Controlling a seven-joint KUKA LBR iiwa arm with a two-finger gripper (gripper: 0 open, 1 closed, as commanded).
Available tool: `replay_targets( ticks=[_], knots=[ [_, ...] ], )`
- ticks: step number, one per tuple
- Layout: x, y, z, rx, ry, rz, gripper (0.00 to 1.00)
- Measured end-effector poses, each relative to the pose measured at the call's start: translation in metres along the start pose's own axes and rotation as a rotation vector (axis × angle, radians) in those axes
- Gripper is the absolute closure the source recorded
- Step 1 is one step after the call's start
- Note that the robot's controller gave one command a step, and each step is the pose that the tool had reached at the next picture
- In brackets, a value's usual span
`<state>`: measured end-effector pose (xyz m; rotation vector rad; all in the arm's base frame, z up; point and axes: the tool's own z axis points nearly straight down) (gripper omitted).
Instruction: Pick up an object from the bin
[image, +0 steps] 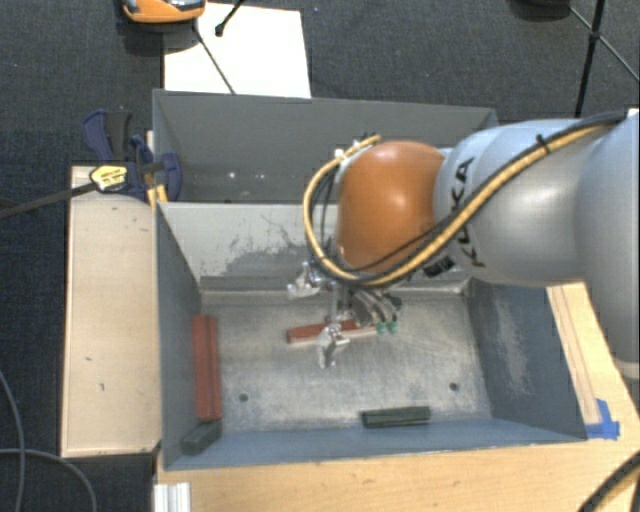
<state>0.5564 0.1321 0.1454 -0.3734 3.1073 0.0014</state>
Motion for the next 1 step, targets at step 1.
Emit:
replay_targets(
  ticks=[1],
  knots=[
    [0.0043, -0.0418, 0.0700, -0.001, -0.004, 0.164, 1.00]
  ],
)
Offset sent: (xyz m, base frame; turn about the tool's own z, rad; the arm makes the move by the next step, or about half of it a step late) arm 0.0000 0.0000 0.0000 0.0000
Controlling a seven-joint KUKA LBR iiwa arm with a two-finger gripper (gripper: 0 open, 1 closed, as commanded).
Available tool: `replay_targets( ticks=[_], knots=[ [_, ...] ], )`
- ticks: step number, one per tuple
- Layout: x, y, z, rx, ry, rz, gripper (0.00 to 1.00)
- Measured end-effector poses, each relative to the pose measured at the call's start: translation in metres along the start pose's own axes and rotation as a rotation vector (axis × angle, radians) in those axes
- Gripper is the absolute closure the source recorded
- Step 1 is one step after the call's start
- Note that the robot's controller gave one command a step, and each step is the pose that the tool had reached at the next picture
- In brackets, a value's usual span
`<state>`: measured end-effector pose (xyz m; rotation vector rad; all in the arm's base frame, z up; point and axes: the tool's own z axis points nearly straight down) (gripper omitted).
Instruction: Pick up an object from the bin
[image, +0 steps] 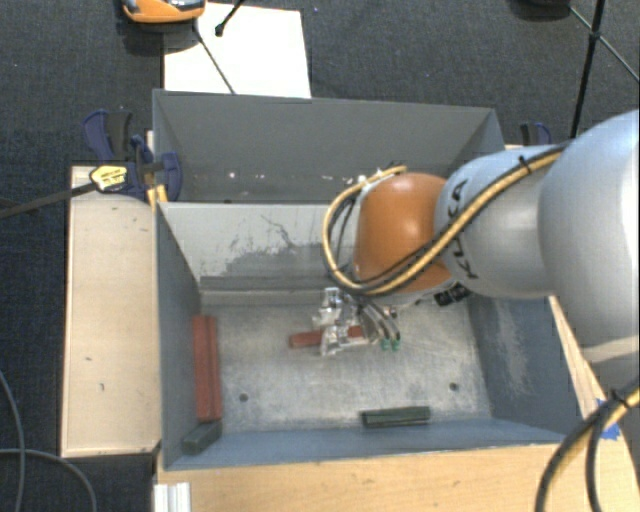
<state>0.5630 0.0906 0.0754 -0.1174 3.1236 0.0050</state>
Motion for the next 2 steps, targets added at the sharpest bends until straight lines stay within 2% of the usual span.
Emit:
replay_targets(
  ticks=[1, 2],
  knots=[
    [0.000, 0.000, 0.000, 0.000, 0.000, 0.002, 1.00],
    [-0.024, 0.005, -0.149, 0.002, 0.005, 0.015, 1.00]
  ],
)
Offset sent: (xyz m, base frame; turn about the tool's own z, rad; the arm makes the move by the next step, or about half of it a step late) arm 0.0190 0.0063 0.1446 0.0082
